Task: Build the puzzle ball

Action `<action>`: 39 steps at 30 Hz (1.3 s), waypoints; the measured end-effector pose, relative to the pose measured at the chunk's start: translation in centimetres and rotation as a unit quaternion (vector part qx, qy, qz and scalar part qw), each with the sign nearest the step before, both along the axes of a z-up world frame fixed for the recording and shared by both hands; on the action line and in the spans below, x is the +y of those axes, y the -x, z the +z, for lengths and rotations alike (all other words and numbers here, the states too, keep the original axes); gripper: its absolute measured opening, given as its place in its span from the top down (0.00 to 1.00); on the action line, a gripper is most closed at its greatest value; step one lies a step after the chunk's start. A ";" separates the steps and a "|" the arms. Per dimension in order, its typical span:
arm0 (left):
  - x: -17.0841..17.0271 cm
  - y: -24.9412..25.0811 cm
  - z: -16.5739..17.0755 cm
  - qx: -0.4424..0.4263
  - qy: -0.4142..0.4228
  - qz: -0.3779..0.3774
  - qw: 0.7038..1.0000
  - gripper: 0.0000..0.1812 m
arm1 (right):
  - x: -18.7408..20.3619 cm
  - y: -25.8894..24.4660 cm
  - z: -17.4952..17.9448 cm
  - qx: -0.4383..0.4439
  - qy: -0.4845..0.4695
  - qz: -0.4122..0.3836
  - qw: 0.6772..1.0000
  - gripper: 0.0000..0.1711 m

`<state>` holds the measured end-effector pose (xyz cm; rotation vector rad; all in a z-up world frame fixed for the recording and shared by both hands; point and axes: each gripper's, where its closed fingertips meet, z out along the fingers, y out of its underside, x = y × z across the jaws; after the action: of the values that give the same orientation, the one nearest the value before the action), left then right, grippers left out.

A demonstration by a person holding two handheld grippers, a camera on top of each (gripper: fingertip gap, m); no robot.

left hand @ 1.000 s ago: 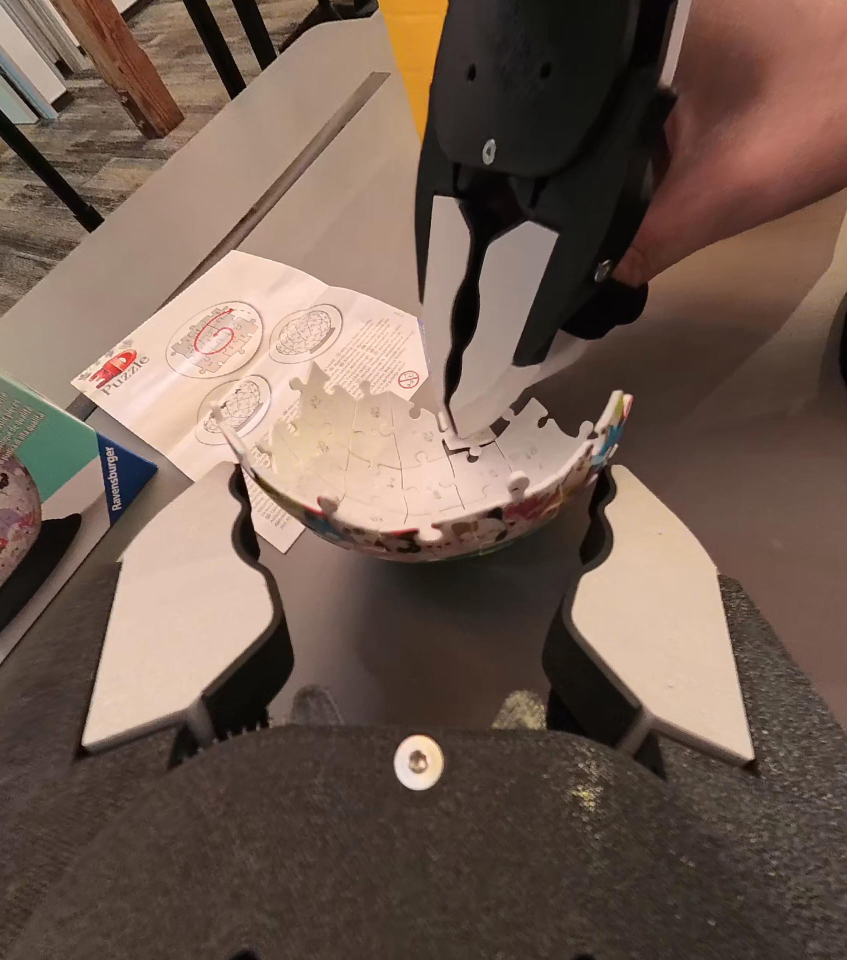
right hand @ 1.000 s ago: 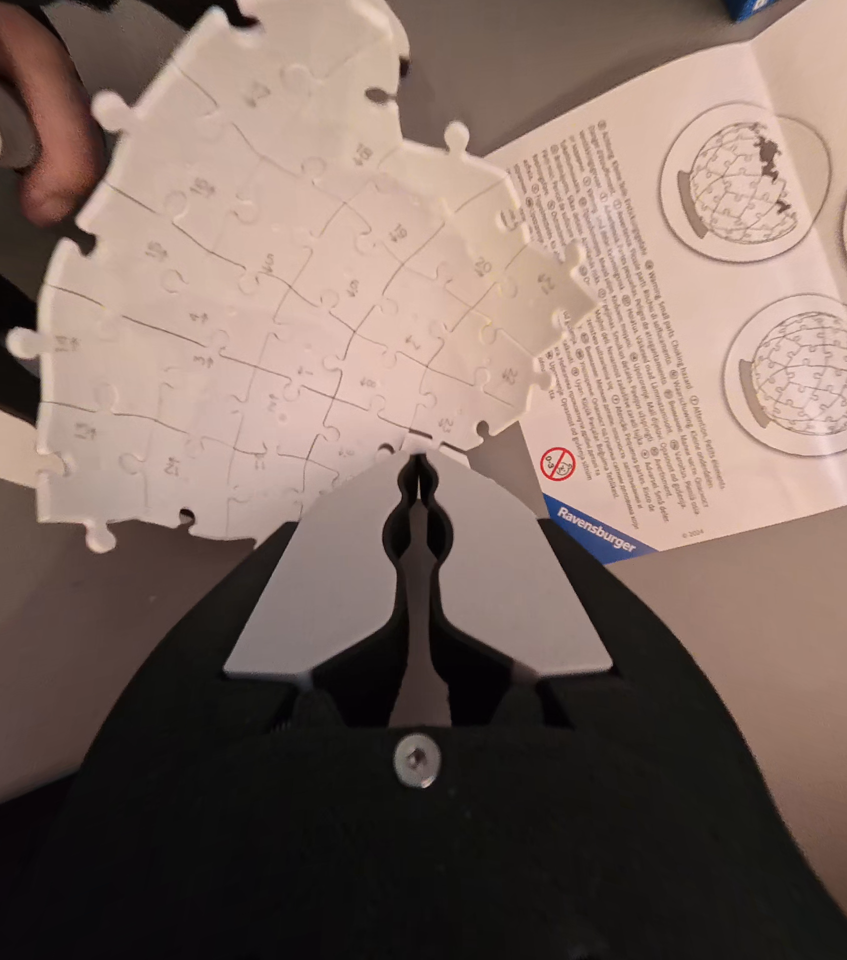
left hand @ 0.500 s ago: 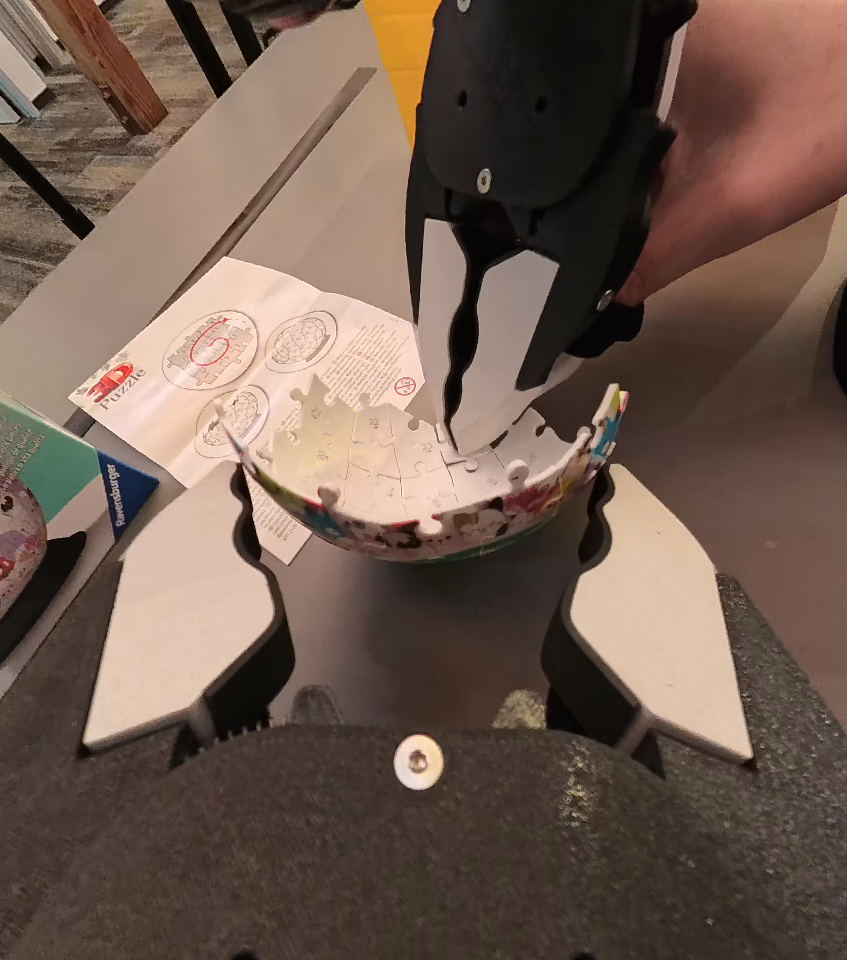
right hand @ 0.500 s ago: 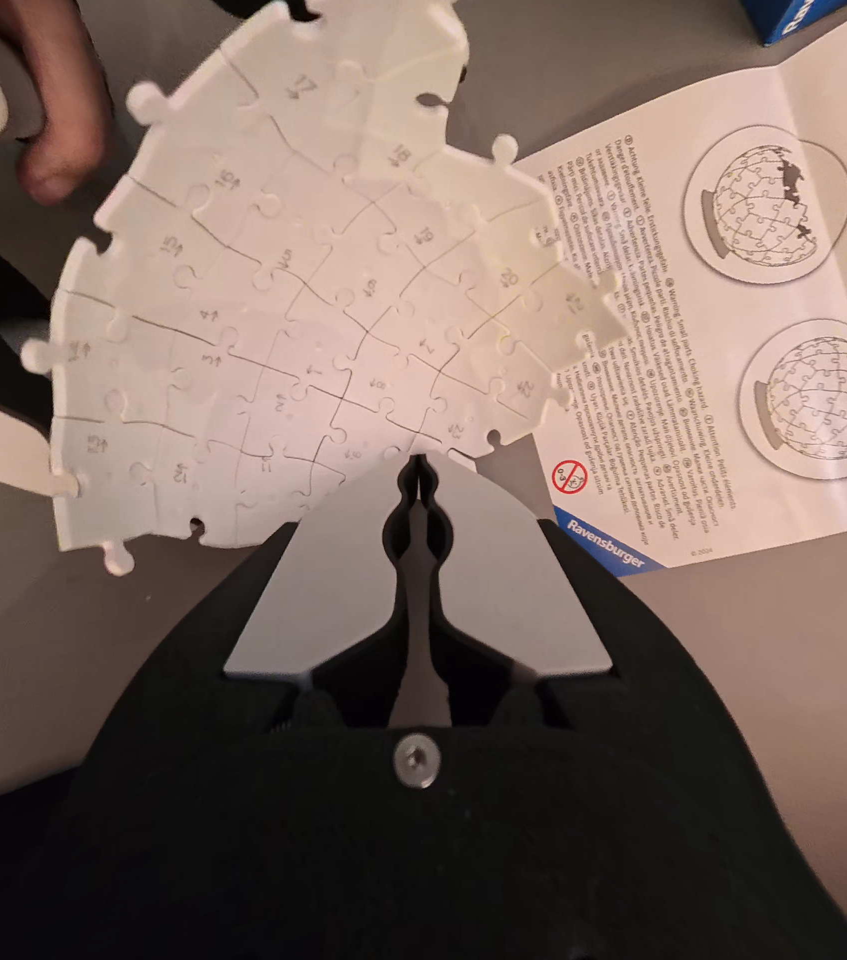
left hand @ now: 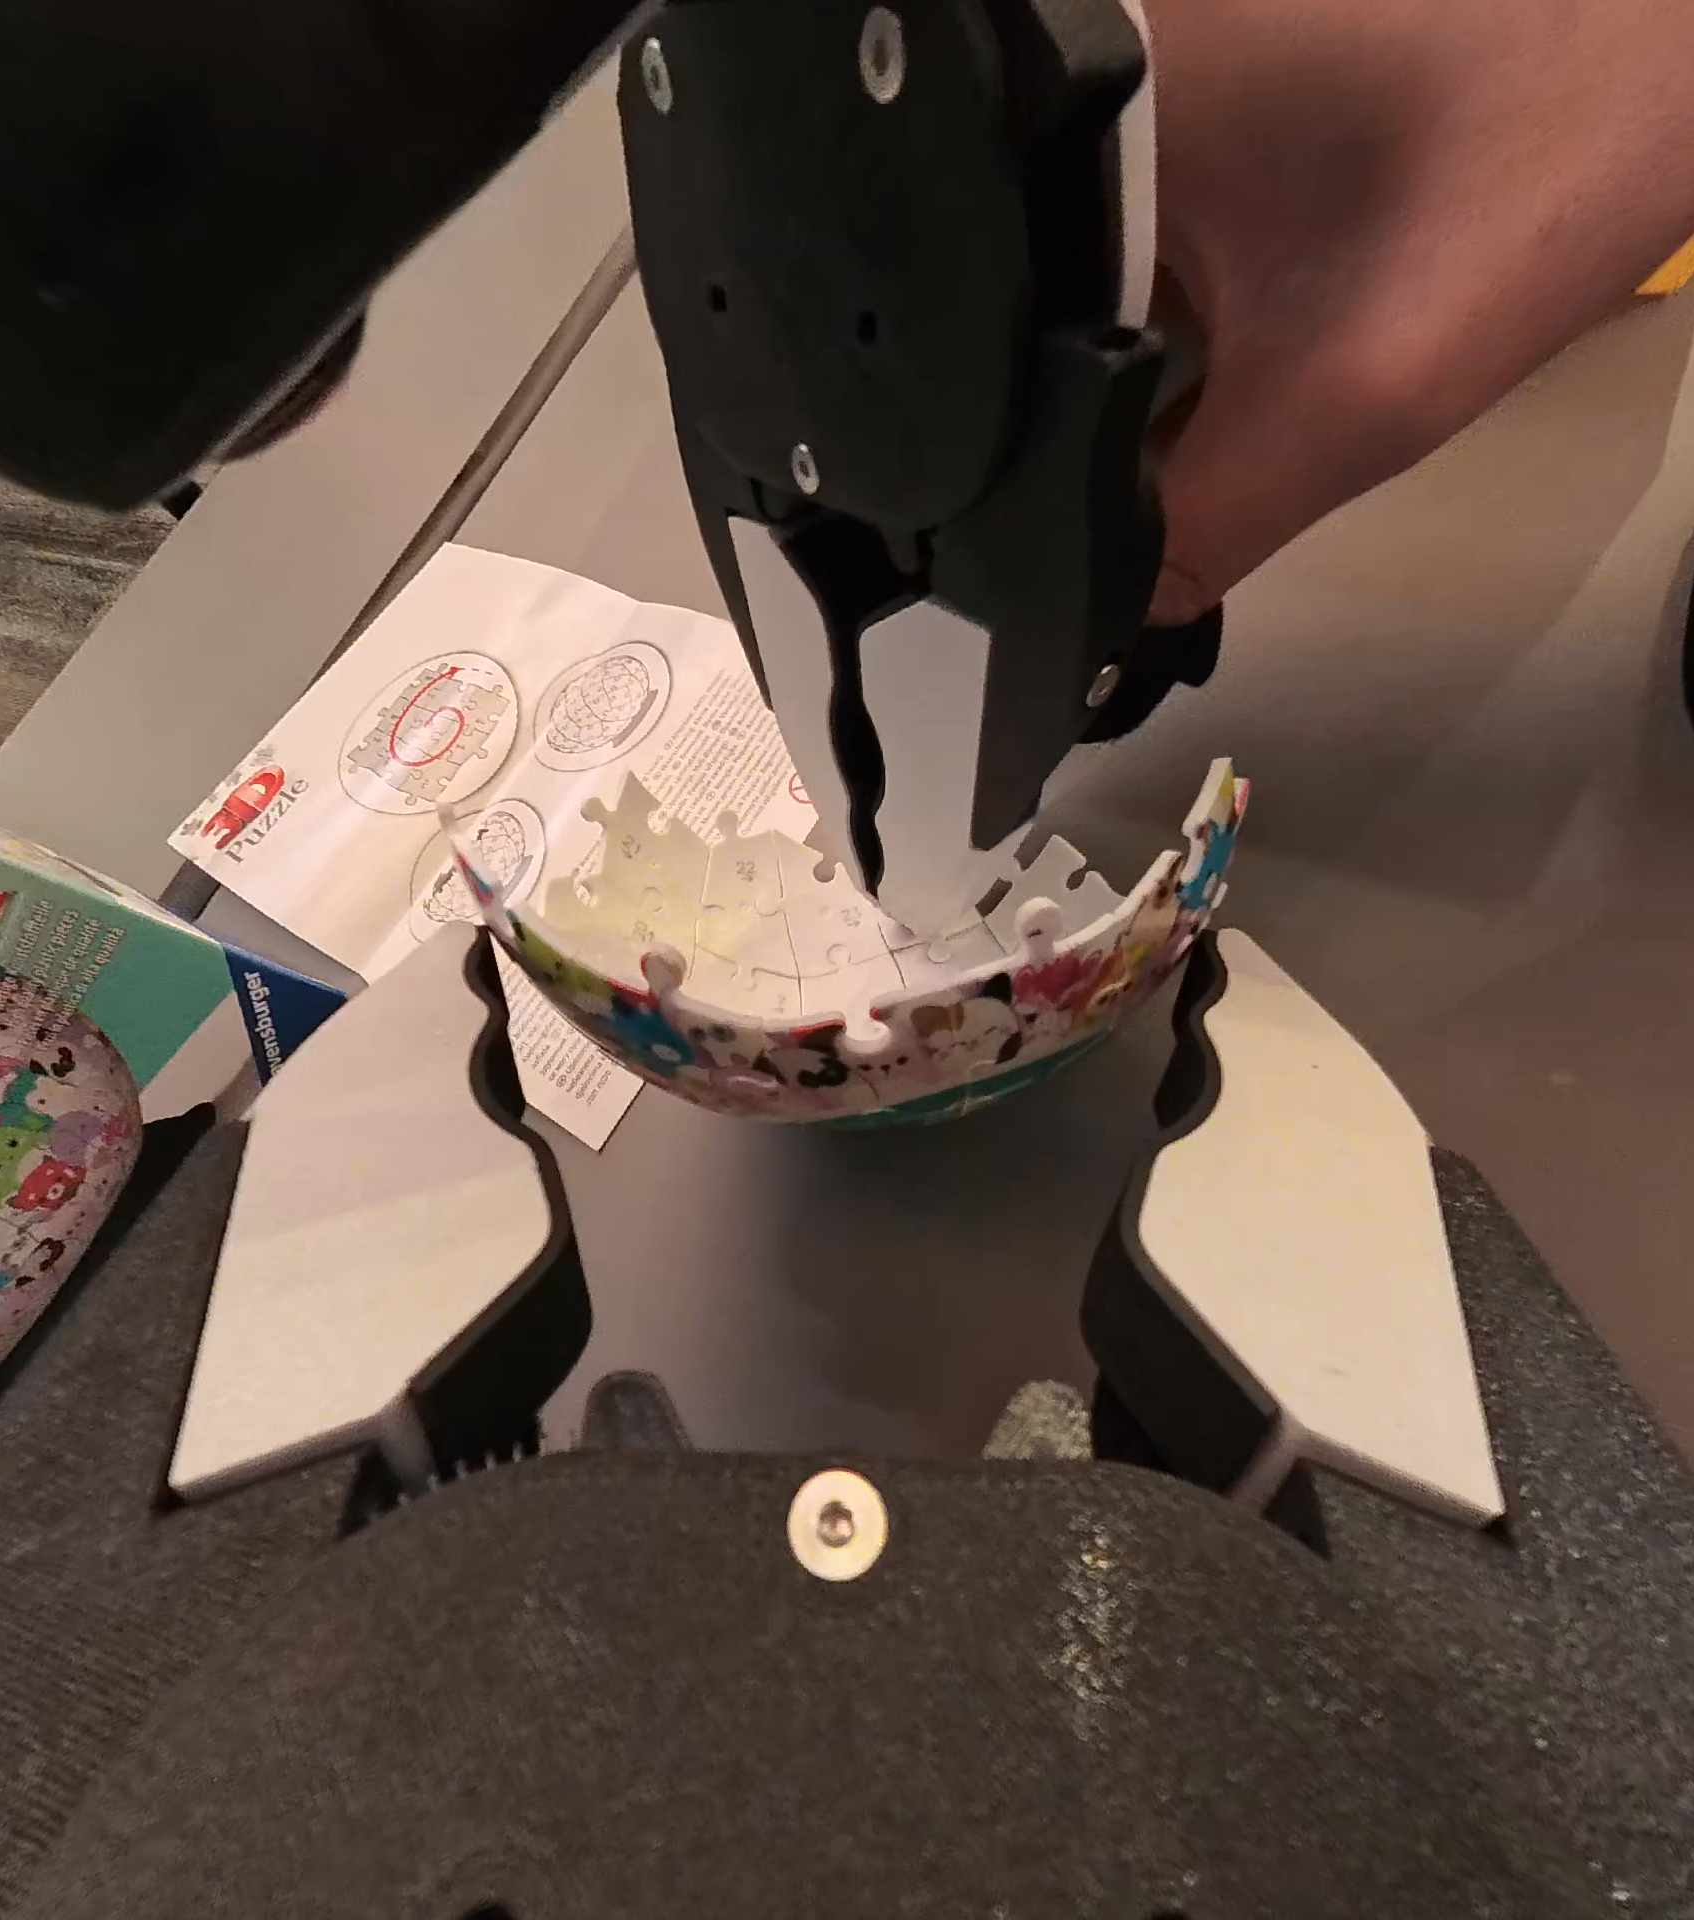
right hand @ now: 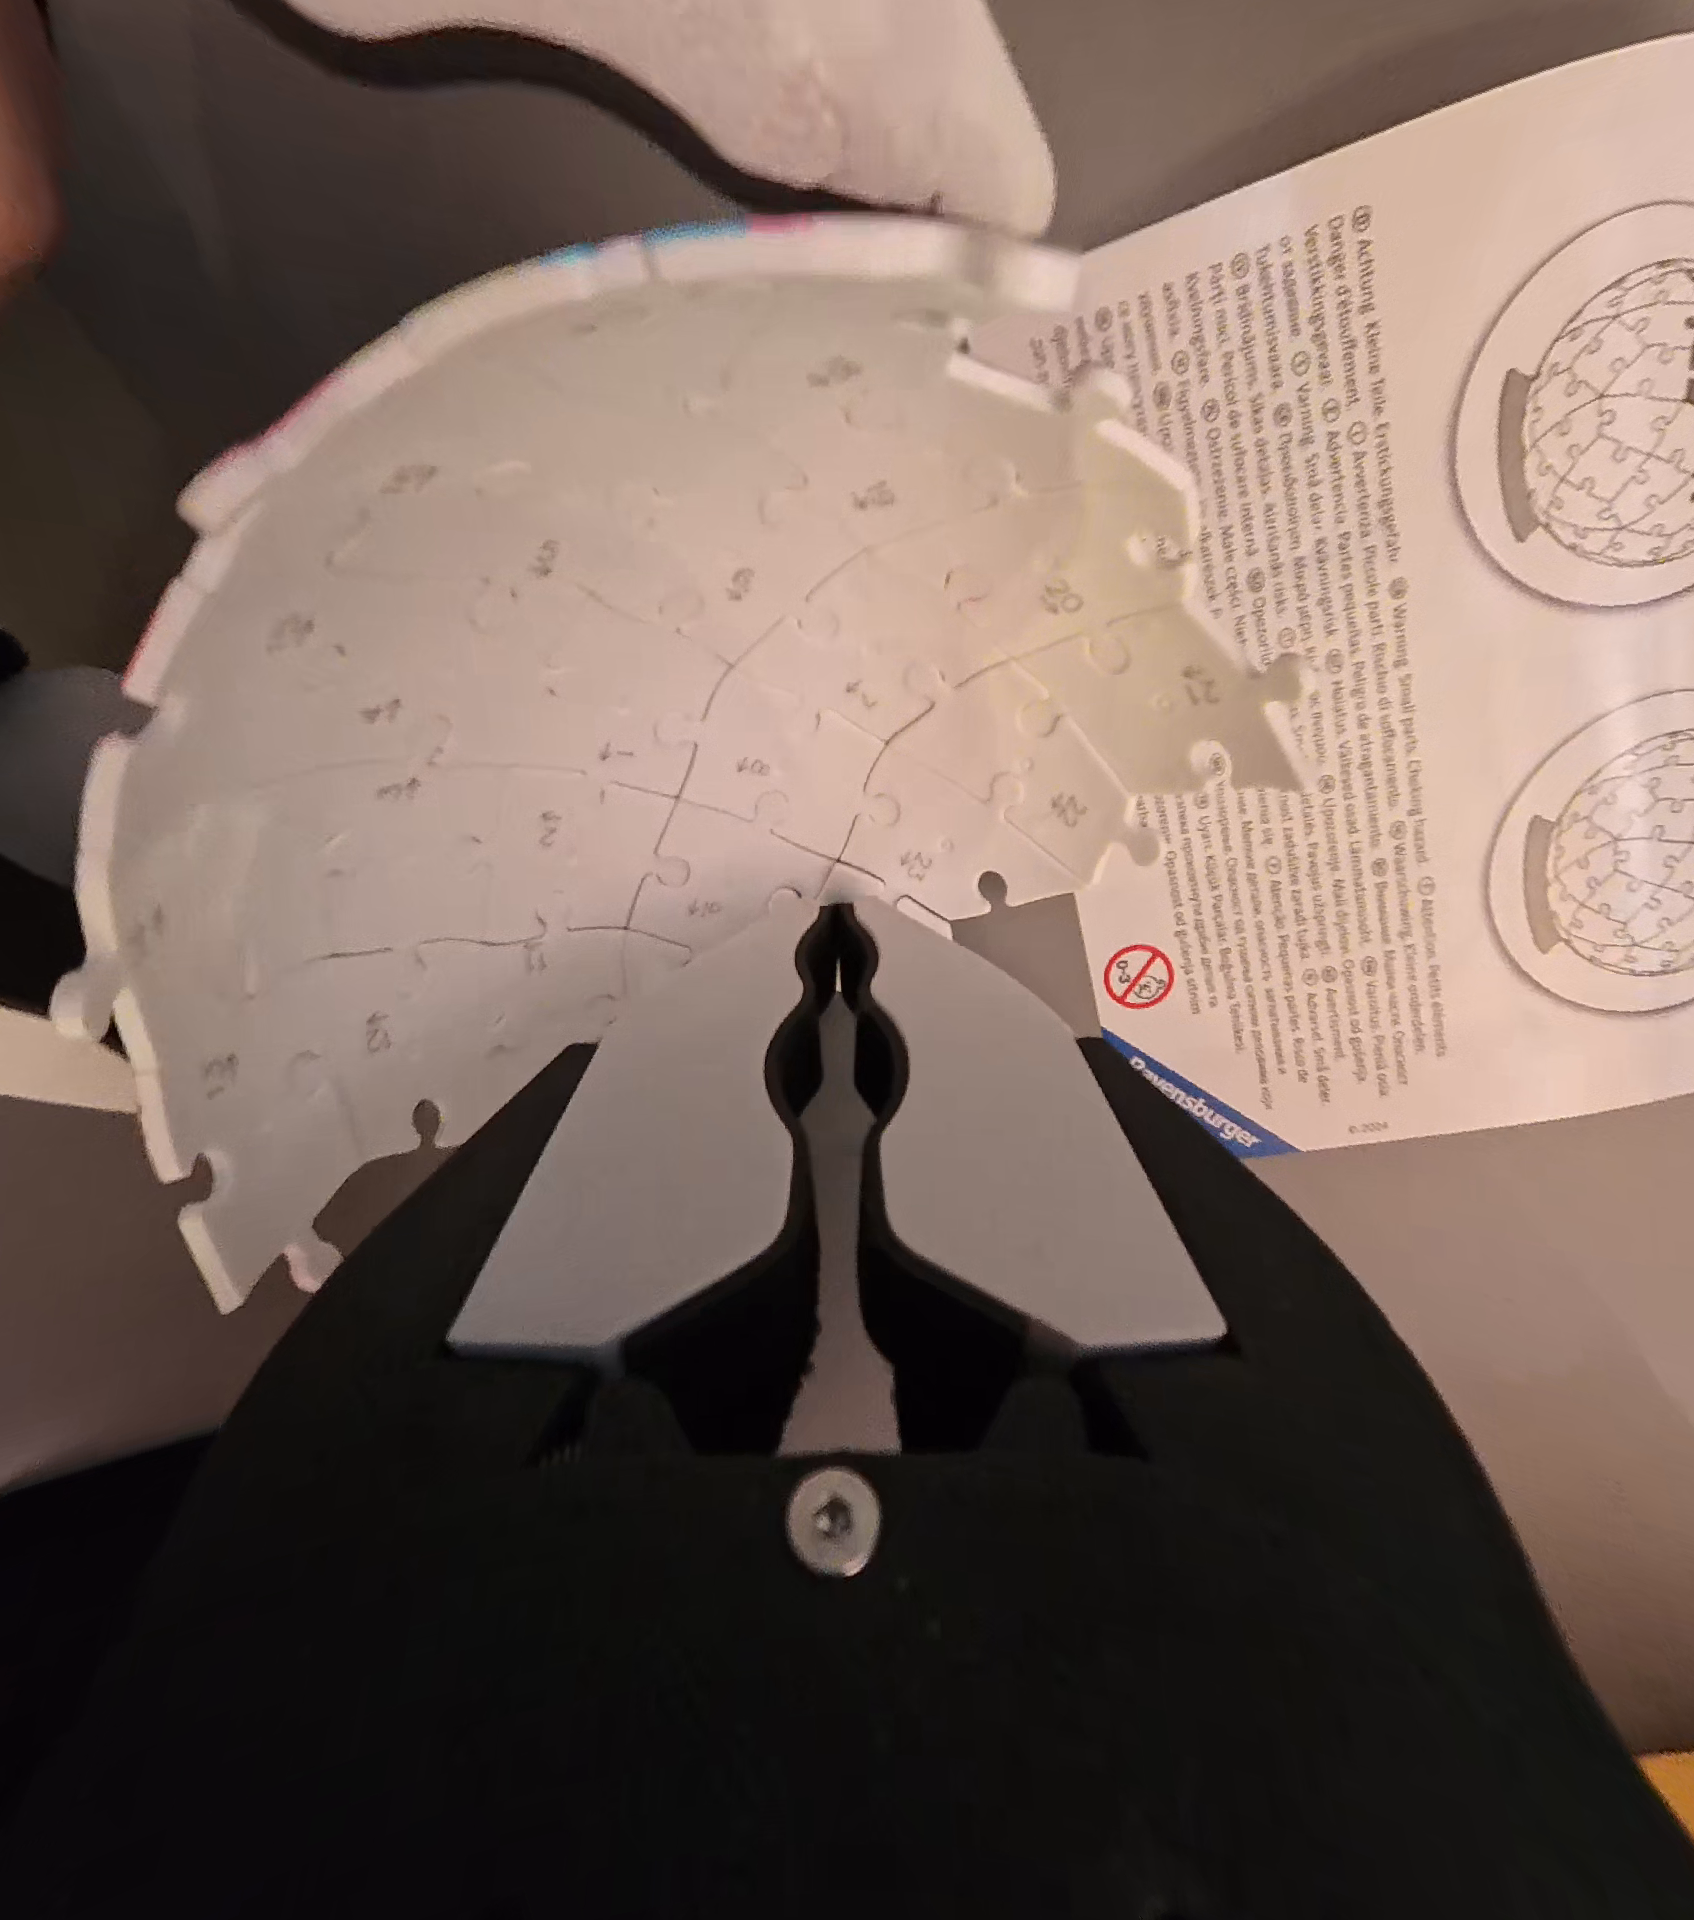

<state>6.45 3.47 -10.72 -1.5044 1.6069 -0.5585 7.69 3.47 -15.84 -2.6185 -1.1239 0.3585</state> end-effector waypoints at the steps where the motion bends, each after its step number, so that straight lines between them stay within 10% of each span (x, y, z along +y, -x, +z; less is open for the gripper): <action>1: 0.0 0.0 0.0 -0.001 0.002 0.000 1.000 0.33 | 0.0 0.0 0.0 0.000 0.006 0.000 1.000 0.99; 39: 0.3 -0.4 0.0 -0.010 0.018 0.004 1.000 0.38 | 1.0 -2.0 0.6 0.096 0.015 -0.079 0.992 0.99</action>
<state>6.81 3.78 -10.74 -1.5265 1.5815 -0.5985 9.67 4.50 -15.25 -2.6103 -0.8497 0.5807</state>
